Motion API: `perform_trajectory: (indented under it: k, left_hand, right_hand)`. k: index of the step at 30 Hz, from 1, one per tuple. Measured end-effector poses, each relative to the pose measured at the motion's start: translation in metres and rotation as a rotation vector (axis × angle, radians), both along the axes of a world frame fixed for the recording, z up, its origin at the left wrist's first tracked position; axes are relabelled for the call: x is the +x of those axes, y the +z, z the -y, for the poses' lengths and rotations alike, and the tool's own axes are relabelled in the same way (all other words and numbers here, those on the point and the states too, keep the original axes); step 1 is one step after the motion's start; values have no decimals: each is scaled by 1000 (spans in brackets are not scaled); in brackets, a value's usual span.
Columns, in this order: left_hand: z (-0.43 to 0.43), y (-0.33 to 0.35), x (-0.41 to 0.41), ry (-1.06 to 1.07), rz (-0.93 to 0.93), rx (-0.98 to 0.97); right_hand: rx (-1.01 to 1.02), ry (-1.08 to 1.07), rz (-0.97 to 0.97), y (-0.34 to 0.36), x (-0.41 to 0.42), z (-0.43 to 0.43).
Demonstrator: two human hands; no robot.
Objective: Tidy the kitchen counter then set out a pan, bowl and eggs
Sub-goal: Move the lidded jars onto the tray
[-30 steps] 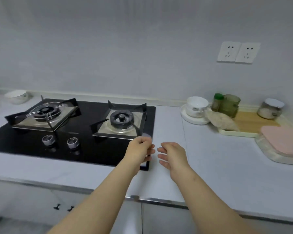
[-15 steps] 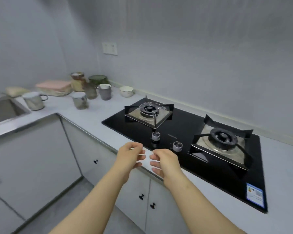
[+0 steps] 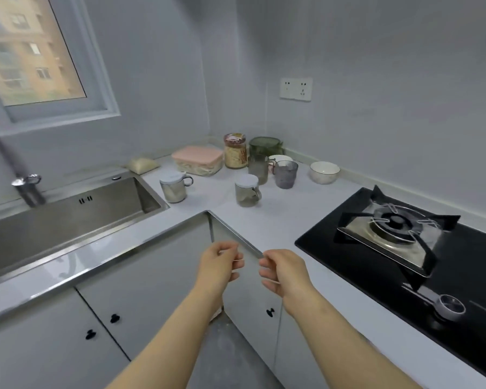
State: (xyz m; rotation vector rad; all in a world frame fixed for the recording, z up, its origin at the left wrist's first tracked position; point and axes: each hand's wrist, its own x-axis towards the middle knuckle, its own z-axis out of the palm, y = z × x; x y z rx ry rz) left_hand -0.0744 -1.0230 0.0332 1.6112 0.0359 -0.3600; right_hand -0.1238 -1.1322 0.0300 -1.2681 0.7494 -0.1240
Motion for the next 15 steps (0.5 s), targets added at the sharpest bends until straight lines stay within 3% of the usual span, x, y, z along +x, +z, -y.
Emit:
perform_trajectory:
  k: [10,15]
  left_hand:
    - [24,-5,167,34,54,52]
    - [36,-10,244,88,79,116]
  right_hand:
    - [-14,4,53,-12,177,43]
    - [-207,-150,-35,-33,250,79]
